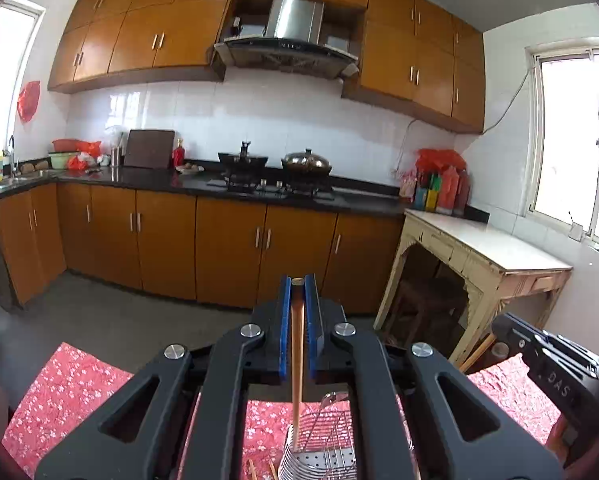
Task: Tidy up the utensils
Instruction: 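Open the right tool to drop its chopstick in the holder while the left tool releases its own, then close the right tool on another chopstick while the left tool grasps a chopstick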
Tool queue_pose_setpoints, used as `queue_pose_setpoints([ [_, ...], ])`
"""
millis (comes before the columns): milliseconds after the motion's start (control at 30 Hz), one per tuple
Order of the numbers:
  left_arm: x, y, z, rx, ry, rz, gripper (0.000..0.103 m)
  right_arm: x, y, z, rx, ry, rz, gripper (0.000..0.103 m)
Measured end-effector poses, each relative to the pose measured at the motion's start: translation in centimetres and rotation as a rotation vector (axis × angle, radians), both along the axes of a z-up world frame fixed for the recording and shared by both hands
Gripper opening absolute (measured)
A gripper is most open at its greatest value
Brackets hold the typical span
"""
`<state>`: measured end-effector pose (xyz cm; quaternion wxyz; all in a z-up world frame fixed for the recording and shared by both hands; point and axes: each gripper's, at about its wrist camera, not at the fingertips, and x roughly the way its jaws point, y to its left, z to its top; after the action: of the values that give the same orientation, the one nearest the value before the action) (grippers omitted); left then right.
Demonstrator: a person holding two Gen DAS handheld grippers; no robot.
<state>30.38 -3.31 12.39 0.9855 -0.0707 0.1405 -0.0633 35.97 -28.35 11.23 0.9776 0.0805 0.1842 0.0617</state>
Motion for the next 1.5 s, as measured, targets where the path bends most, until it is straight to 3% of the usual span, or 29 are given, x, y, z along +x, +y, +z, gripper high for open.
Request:
queue_pose_setpoints([
  [67,-0.1,0.4,-0.1,0.007,0.008,0.011,0.007,-0.2,-0.5,-0.2,-0.008,-0.011,-0.030,0.031],
  [100,-0.2,0.5,0.0,0.012,0.008,0.009,0.007,-0.2,-0.8,-0.1,-0.009,-0.017,-0.044,0.034],
  [167,-0.5,0.9,0.2,0.021,0.009,0.021,0.009,-0.6,-1.5,-0.4,0.003,-0.016,-0.059,0.036],
  [333,-1.7,2.6,0.6,0.024,0.010,0.052,0.026,-2.1,-3.2,-0.6,0.016,-0.014,-0.103,0.040],
  [467,-3.1,4.0,0.8,0.027,0.004,0.074,0.029,-4.1,-4.5,-0.6,0.023,-0.013,-0.127,0.041],
  [733,-7.7,7.9,-1.6,0.034,0.026,0.130,0.038,-8.1,-6.2,-4.7,0.002,0.073,-0.180,0.041],
  [1000,-10.9,10.3,-9.2,0.073,0.152,0.185,0.044,-11.4,-6.2,-15.2,0.013,0.301,-0.182,0.041],
  [1167,-12.0,10.0,-14.0,0.107,0.260,0.171,0.044,-13.1,-4.7,-21.1,0.012,0.446,-0.130,0.030],
  [1433,-13.4,8.8,-17.3,0.117,0.339,0.102,0.046,-13.5,-2.9,-24.6,-0.045,0.527,-0.120,0.025],
  [1500,-13.5,8.4,-17.7,0.116,0.349,0.080,0.048,-13.7,-2.7,-24.8,-0.089,0.522,-0.141,0.014],
])
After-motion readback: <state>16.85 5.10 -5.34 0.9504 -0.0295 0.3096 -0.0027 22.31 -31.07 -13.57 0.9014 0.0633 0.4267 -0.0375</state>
